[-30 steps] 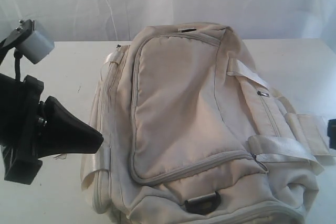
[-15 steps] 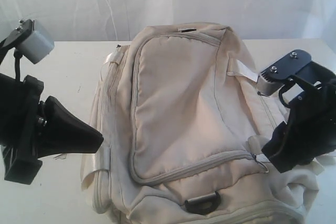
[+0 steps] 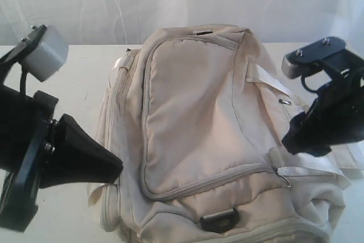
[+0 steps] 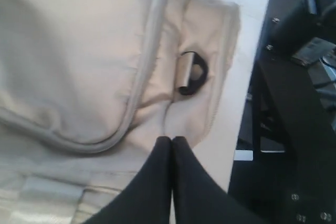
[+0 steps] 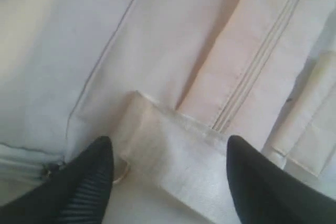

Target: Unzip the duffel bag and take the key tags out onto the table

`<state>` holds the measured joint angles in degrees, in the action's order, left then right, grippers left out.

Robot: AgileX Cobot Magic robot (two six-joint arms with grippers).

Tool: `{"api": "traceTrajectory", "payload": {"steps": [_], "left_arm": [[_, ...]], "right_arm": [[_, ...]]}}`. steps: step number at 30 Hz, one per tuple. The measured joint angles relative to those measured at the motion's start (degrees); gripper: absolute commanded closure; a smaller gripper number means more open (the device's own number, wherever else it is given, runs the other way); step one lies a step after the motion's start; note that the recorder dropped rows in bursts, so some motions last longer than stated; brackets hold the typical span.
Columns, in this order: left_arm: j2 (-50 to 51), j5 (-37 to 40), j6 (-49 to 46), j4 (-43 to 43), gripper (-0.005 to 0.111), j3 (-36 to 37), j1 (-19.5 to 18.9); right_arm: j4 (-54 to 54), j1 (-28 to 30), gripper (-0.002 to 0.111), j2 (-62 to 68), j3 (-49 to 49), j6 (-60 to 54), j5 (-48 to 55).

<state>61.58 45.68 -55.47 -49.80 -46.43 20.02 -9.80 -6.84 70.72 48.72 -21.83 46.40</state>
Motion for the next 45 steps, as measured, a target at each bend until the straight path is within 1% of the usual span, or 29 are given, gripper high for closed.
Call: {"api": "traceTrajectory", "payload": {"steps": [2, 6, 7, 9, 14, 16, 19, 21, 25, 27, 29, 32, 33, 34, 36, 40, 43, 44, 45], "left_arm": [[0.6, 0.2, -4.4, -1.0, 0.086, 0.0, 2.7], [2.5, -1.2, -16.7, -5.2, 0.052, 0.0, 9.7], [3.1, -2.3, -19.5, -6.2, 0.045, 0.0, 11.6], [4.4, -5.2, -22.7, -6.9, 0.038, 0.0, 15.0], [10.2, -16.7, -24.6, -7.6, 0.038, 0.0, 23.1], [12.8, -20.1, -24.8, -7.7, 0.038, 0.0, 26.1], [16.6, -24.7, -24.9, -7.7, 0.040, 0.0, 29.5], [18.6, -27.9, -24.3, -7.7, 0.043, 0.0, 30.6], [20.7, -33.0, -21.1, -7.7, 0.050, 0.0, 30.9], [21.3, -33.3, -19.8, -7.0, 0.059, 0.0, 31.1], [21.7, -33.0, -17.2, -4.5, 0.074, 0.0, 31.2], [21.8, -32.1, -9.4, 1.9, 0.098, -0.1, 31.2], [21.8, -31.5, -5.9, 5.1, 0.104, -0.3, 31.2], [21.8, -31.1, -2.9, 8.0, 0.107, -0.4, 31.2], [21.8, -29.2, 5.4, 16.4, 0.107, -0.7, 31.2], [21.8, -22.8, 24.9, 37.5, 0.107, -0.9, 31.3], [21.8, -15.9, 40.2, 54.1, 0.107, -0.9, 31.3], [21.8, -12.4, 46.1, 61.1, 0.107, -0.9, 31.3], [21.8, -9.7, 49.6, 65.6, 0.107, -0.9, 31.3]], "right_arm": [[0.0, 0.0, 0.053, -1.5, 1.7, 1.7, 0.8], [0.1, 0.0, 0.056, -5.5, 2.5, 3.6, 2.1], [0.1, 0.0, 0.057, -6.2, 2.6, 3.7, 2.4], [0.1, 0.0, 0.057, -7.6, 2.6, 3.9, 2.7], [0.1, 0.0, 0.057, -9.7, 2.6, 5.0, 2.8], [0.1, 0.0, 0.057, -10.1, 2.6, 5.1, 2.8], [0.1, 0.0, 0.057, -10.2, 2.6, 5.3, 2.8], [0.1, 0.0, 0.057, -10.2, 2.6, 5.3, 2.8], [0.1, 0.0, 0.057, -10.2, 2.6, 5.7, 2.7], [0.1, 0.0, 0.057, -10.2, 2.6, 5.8, 2.7], [0.1, 0.0, 0.057, -10.2, 2.6, 5.9, 2.7], [0.1, 0.0, 0.057, -10.2, 2.6, 6.2, 2.7], [0.1, 0.0, 0.057, -10.2, 2.6, 6.2, 2.7], [0.1, 0.0, 0.057, -10.2, 2.6, 6.2, 2.7], [0.1, 0.0, 0.057, -10.2, 2.6, 6.2, 2.6], [0.1, 0.0, 0.057, -10.2, 2.6, 6.2, 2.5], [0.1, 0.0, 0.057, -10.2, 2.6, 6.2, 2.5], [0.1, 0.0, 0.057, -10.2, 2.6, 6.2, 2.5], [0.1, 0.0, 0.057, -10.2, 2.6, 6.3, 2.5]]}}
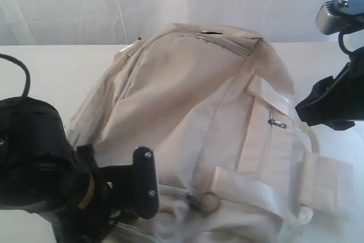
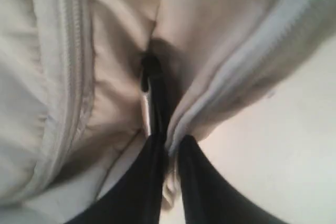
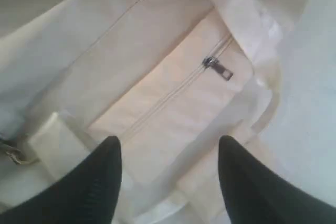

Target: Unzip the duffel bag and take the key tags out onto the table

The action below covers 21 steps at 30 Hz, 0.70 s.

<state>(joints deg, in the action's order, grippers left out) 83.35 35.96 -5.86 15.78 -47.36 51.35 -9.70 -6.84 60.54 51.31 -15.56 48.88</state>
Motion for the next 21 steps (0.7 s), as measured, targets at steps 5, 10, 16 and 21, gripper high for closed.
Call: {"api": "traceTrajectory", "payload": {"steps": [5, 10, 16, 21], "left_arm": [[-0.1, 17.3, 16.9, 24.0, 0.107, 0.2, 0.0], [-1.6, 22.1, 25.5, 36.9, 0.107, 0.3, -2.2], [-5.7, 18.9, 31.7, 39.6, 0.090, 0.3, -7.5], [-10.8, 17.4, 32.1, 36.6, 0.051, 0.3, -8.1]], "right_arm": [[0.0, 0.0, 0.057, 0.0, 0.0, 0.1, -0.8], [-0.2, 0.0, 0.057, 0.0, -1.1, 0.2, -3.3], [-0.5, 0.0, 0.057, 0.0, -1.8, 0.2, -4.9], [-0.5, 0.0, 0.057, 0.0, -1.8, 0.2, -6.1]]}}
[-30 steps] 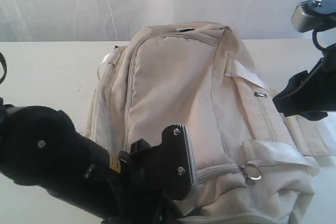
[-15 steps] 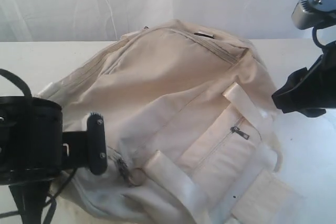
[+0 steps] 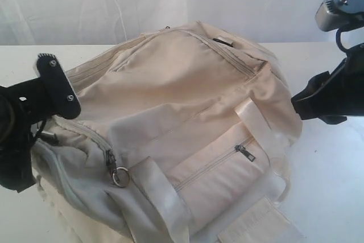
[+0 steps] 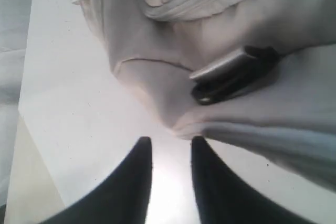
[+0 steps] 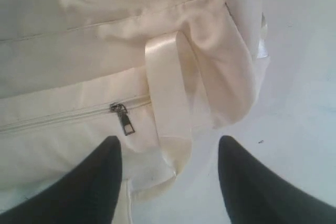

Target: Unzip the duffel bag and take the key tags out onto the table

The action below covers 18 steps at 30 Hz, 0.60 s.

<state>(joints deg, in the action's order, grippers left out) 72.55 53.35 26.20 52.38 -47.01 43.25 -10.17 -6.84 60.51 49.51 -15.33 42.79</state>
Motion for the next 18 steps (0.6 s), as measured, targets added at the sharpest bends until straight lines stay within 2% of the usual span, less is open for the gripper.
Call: {"api": "traceTrajectory", "payload": {"steps": [1, 3, 7, 13, 18], "left_arm": [[-1.0, 0.5, 0.0, -0.5, 0.045, 0.0, 0.0], [-2.8, 1.7, 0.0, -1.8, 0.041, 0.0, -0.1], [-7.3, 2.2, 1.6, -6.7, 0.041, 0.0, -0.1], [-14.7, 2.8, 7.4, -18.6, 0.041, -1.7, -0.1], [-17.3, 1.2, 12.1, -25.5, 0.041, -1.6, -0.1]], "right_arm": [[0.0, 0.0, 0.056, 0.0, 0.0, 0.0, -0.1], [0.0, 0.0, 0.051, 0.0, 0.0, 0.0, -0.9], [-0.1, 0.0, 0.041, 0.0, 0.0, 0.0, -4.0], [-0.1, 0.0, 0.041, 2.1, 4.2, 1.2, -7.4], [-0.1, 0.0, 0.041, 11.6, 12.7, 1.8, -5.9]]}}
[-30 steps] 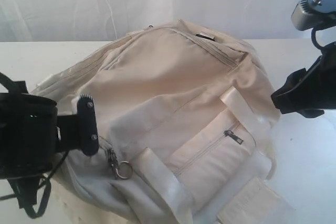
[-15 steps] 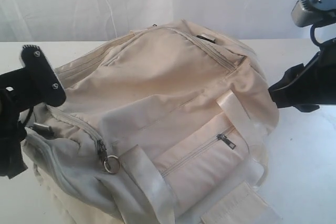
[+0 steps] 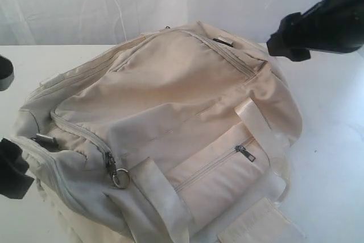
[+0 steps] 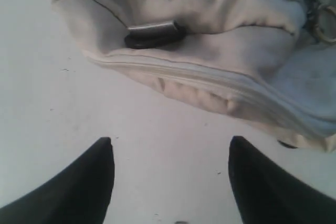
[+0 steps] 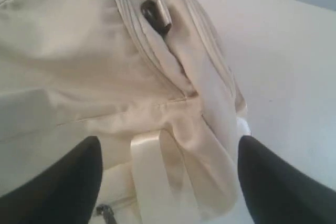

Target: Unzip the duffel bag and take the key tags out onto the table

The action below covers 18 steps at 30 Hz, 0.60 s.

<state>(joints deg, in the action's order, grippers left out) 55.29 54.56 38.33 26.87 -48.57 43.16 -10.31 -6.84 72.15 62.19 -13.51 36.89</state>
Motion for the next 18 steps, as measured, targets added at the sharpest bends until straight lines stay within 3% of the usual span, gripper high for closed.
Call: {"api": "traceTrajectory", "payload": {"steps": [7, 12, 18], "left_arm": [[-0.2, -9.3, 14.0, -1.1, 0.041, 6.3, 0.0], [-0.2, -21.9, 27.4, 2.2, 0.041, 12.2, 0.0], [0.6, -27.0, 39.4, 5.9, 0.041, 14.8, 0.0]], "right_arm": [[0.0, 0.0, 0.041, 15.8, 12.9, -1.0, 3.2], [0.6, 0.0, 0.041, 23.3, 20.7, -2.3, 5.7], [1.8, 1.8, 0.041, 29.7, 26.5, -3.3, 9.9]]}}
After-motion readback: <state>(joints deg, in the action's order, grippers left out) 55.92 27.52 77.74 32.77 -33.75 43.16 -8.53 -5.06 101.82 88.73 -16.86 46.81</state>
